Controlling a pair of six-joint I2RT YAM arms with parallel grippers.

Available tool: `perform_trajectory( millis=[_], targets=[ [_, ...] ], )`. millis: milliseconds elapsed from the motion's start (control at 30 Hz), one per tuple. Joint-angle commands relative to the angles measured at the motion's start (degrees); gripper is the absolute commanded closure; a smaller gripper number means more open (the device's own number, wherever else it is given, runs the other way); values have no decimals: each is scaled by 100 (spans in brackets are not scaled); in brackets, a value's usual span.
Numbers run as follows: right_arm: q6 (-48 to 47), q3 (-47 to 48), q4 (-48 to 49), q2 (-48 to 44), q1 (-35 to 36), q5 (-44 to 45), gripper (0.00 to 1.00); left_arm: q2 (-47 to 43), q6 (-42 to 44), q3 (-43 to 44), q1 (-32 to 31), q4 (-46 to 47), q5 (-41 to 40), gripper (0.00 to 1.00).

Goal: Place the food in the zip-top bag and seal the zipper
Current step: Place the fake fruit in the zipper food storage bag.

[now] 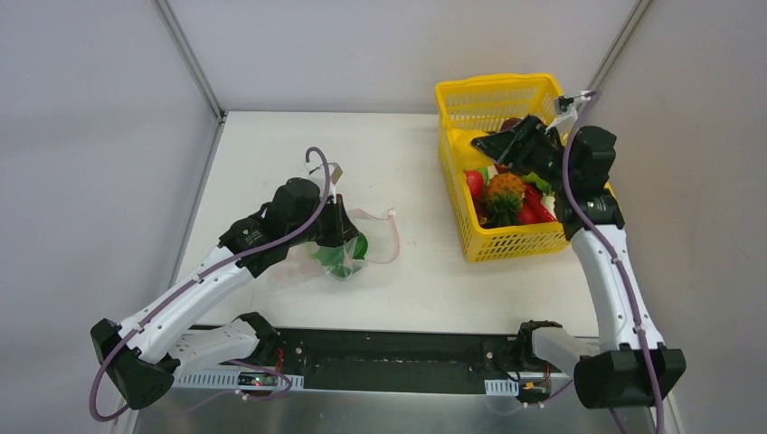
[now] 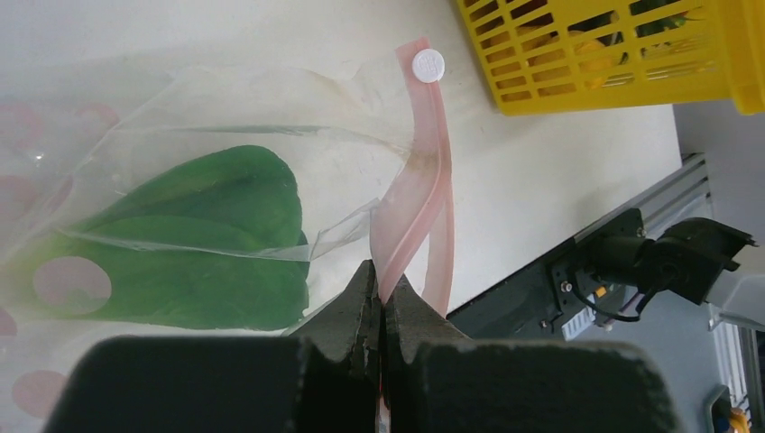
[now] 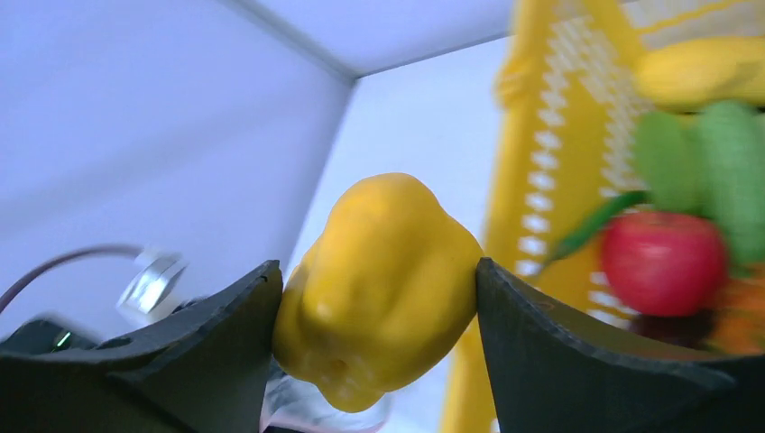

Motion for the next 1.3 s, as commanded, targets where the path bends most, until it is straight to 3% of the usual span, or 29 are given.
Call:
perform_trajectory(
  millis=[0,167,333,500,800,1100,1267],
  targets=[
    [918,-392,1393,-620,692,-1415,60,-34,-214,408,28,390,285,100],
    [783,-919,1518,-973,1897,-1506,59,-26,-263,617,28,421,358,100],
    [559,-1381,1428,-921,2629,-1190,60,-68,-321,771,22,378,518,100],
    [135,-1272,1282,-576,3325,-826,60,-18,-344,927,19,294,733,100],
    [-500,-1332,1218,-165,3949,756,60,8,-461,1122,10,245,1002,100],
    [-913,-1355,1627,49,4396,1455,58,-12,-403,1275,-42,28,1063,100],
    [-1331,-1405,2034,178,4976,2155,53,-34,-407,1348,-51,102,1121,100]
  ],
)
